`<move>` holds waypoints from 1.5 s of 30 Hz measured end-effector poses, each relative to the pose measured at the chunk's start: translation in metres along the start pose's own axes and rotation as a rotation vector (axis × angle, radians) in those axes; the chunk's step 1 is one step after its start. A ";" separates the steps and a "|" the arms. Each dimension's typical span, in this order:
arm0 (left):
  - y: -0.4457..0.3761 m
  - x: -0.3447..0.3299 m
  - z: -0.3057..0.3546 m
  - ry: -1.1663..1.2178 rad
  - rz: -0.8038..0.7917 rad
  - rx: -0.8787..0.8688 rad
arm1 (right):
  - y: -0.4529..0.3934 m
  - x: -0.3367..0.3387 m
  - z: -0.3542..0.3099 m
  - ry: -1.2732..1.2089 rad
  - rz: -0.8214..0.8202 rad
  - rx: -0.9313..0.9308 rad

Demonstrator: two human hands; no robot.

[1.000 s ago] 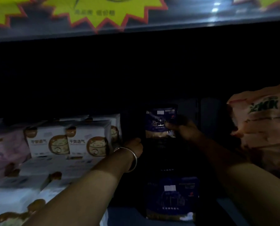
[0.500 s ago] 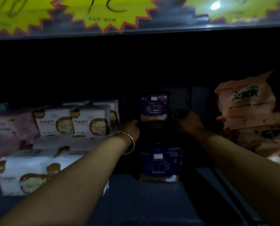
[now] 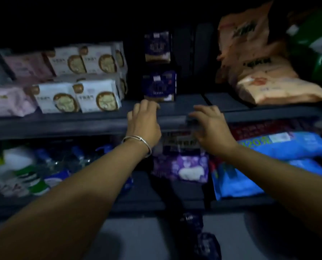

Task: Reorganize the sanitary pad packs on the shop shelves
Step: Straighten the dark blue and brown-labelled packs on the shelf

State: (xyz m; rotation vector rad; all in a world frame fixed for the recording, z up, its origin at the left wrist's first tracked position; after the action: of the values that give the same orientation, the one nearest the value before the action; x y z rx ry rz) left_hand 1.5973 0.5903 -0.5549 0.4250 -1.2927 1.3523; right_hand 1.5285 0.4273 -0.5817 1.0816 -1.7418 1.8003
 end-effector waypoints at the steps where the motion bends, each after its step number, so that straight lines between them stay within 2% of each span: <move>1: 0.019 -0.011 -0.003 -0.010 -0.030 -0.017 | 0.022 -0.009 -0.005 0.004 -0.014 0.025; 6: 0.099 -0.075 -0.020 -0.116 -0.204 -0.054 | 0.122 -0.058 -0.011 -0.114 -0.169 -0.012; 10: 0.143 -0.136 -0.033 -0.155 -0.413 -0.099 | 0.190 -0.101 -0.002 -0.162 -0.465 -0.093; 13: 0.166 -0.184 -0.041 -0.230 -0.633 -0.178 | 0.230 -0.136 0.008 -0.148 -0.688 -0.154; 16: 0.179 -0.228 -0.045 -0.324 -0.824 -0.225 | 0.256 -0.166 0.017 -0.235 -0.859 -0.227; 21: 0.187 -0.287 -0.051 -0.336 -0.984 -0.175 | 0.287 -0.199 0.028 -0.361 -1.094 -0.283; 25: 0.198 -0.315 -0.057 -0.336 -0.977 -0.196 | 0.309 -0.213 0.029 -0.340 -1.188 -0.246; 31: 0.206 -0.332 -0.067 -0.362 -0.846 -0.174 | 0.313 -0.222 0.025 -0.384 -1.018 -0.226; 35: 0.201 -0.339 -0.067 -0.377 -0.799 -0.148 | 0.310 -0.206 0.045 -0.417 -1.051 -0.201; 40: 0.202 -0.353 -0.057 -0.496 -0.802 -0.143 | 0.313 -0.187 0.071 -0.442 -1.073 -0.302; 45: 0.202 -0.356 -0.049 -0.535 -0.733 -0.038 | 0.315 -0.180 0.076 -0.479 -1.074 -0.329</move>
State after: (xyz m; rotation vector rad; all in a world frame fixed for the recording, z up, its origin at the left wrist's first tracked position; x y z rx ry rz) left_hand 1.5415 0.5215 -0.9579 1.1613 -1.3794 0.6039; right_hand 1.4215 0.3503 -0.9286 1.8776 -1.1625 0.6088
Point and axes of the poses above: each hand's wrist, its own y-axis away from the middle knuckle, its own x-axis out of the back of the hand, z = x × y, the point moved 2 cm from there along -y, towards the middle knuckle, and after that the axes turned 12 degrees about x, right-handed, at the moved point
